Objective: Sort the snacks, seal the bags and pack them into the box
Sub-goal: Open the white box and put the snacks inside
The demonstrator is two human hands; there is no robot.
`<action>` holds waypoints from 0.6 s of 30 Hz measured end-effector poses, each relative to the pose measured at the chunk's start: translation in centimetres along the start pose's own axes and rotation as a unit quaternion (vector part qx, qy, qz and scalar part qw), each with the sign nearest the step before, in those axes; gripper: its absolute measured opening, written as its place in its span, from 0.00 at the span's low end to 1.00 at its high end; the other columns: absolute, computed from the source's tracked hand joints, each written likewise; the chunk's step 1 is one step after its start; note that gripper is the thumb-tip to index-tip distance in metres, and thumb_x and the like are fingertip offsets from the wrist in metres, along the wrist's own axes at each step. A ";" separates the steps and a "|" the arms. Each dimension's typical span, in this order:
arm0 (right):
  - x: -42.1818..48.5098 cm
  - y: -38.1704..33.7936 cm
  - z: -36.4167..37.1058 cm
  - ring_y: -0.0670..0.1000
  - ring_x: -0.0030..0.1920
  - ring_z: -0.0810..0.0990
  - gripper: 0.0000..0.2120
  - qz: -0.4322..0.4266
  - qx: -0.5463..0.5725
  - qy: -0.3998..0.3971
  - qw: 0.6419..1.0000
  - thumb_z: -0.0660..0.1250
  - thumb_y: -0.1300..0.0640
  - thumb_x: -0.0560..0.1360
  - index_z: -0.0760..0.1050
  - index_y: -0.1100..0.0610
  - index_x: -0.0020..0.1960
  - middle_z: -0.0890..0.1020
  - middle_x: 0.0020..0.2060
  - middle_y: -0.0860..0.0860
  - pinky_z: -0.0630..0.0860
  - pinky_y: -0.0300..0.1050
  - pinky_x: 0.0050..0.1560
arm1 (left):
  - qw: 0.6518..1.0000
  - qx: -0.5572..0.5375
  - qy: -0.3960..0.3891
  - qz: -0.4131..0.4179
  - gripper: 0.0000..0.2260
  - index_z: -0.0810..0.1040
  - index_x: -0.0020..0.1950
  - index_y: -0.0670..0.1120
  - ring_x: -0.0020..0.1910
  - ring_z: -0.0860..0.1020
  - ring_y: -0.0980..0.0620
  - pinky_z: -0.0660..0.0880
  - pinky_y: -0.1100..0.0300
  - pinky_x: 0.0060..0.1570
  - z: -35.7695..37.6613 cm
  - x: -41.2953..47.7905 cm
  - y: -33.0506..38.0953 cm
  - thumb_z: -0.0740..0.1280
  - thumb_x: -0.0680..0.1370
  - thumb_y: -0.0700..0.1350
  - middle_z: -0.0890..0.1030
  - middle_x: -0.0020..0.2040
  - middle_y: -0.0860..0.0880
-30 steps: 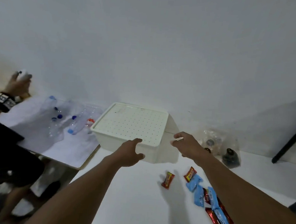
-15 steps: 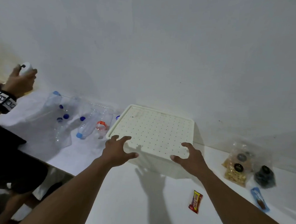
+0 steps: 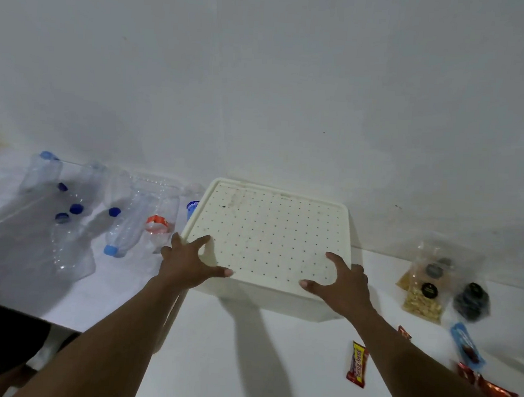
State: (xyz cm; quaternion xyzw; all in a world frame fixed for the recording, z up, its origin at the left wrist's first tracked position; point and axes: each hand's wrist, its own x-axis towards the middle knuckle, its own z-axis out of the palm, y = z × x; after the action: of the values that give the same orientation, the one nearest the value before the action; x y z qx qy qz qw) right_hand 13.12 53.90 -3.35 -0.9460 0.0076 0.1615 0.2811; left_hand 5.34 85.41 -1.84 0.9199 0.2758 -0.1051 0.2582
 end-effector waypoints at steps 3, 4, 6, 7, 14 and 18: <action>0.2 -0.5 0.3 0.61 0.71 0.62 0.49 0.015 -0.024 0.025 0.999 0.73 0.27 0.59 0.60 0.40 0.75 0.66 0.68 0.59 0.66 0.56 0.69 | 1.000 -0.012 0.019 -0.005 0.54 0.63 0.76 0.61 0.72 0.60 0.36 0.63 0.40 0.70 -0.1 0.2 -0.3 0.75 0.54 0.75 0.64 0.72 0.41; 0.2 -0.5 0.4 0.61 0.71 0.62 0.50 0.018 -0.024 0.032 0.999 0.73 0.27 0.59 0.60 0.40 0.75 0.66 0.68 0.59 0.65 0.56 0.69 | 1.000 -0.010 0.028 -0.005 0.54 0.63 0.76 0.61 0.72 0.60 0.37 0.64 0.41 0.70 -0.1 0.2 -0.3 0.75 0.53 0.75 0.65 0.71 0.42; 0.0 -0.6 0.5 0.60 0.71 0.61 0.49 0.023 -0.018 0.046 0.999 0.73 0.27 0.58 0.61 0.40 0.75 0.66 0.68 0.58 0.63 0.56 0.70 | 0.999 -0.005 0.045 -0.001 0.55 0.65 0.75 0.61 0.71 0.61 0.39 0.64 0.42 0.69 -0.2 0.2 -0.5 0.73 0.51 0.78 0.67 0.69 0.43; -0.2 -0.6 0.5 0.60 0.71 0.60 0.49 0.024 -0.018 0.053 0.998 0.73 0.28 0.59 0.62 0.40 0.75 0.66 0.68 0.57 0.63 0.57 0.70 | 0.999 -0.007 0.053 0.000 0.56 0.65 0.74 0.62 0.70 0.62 0.39 0.64 0.41 0.69 -0.3 0.3 -0.6 0.70 0.48 0.80 0.67 0.68 0.43; -0.8 -1.0 -1.0 0.58 0.70 0.62 0.46 0.003 0.047 0.093 0.995 0.76 0.32 0.61 0.68 0.46 0.74 0.69 0.65 0.56 0.65 0.55 0.68 | 0.995 -0.084 0.056 0.023 0.55 0.65 0.76 0.57 0.72 0.58 0.39 0.63 0.39 0.71 -1.6 -0.4 -0.2 0.76 0.52 0.74 0.64 0.69 0.42; -2.3 -1.4 -1.9 0.59 0.70 0.63 0.43 -0.037 0.088 0.121 0.988 0.79 0.39 0.62 0.69 0.48 0.73 0.67 0.64 0.58 0.65 0.52 0.70 | 0.990 -0.108 0.071 0.048 0.58 0.63 0.77 0.59 0.75 0.53 0.36 0.60 0.36 0.73 -2.6 -1.8 -0.2 0.77 0.50 0.74 0.59 0.72 0.42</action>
State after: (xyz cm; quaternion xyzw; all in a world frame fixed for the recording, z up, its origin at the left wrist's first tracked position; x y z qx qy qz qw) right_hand 11.69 53.87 -0.38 -0.9296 0.0212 0.0343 0.3663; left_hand 3.84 86.12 0.89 0.9039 0.2585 0.0034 0.3408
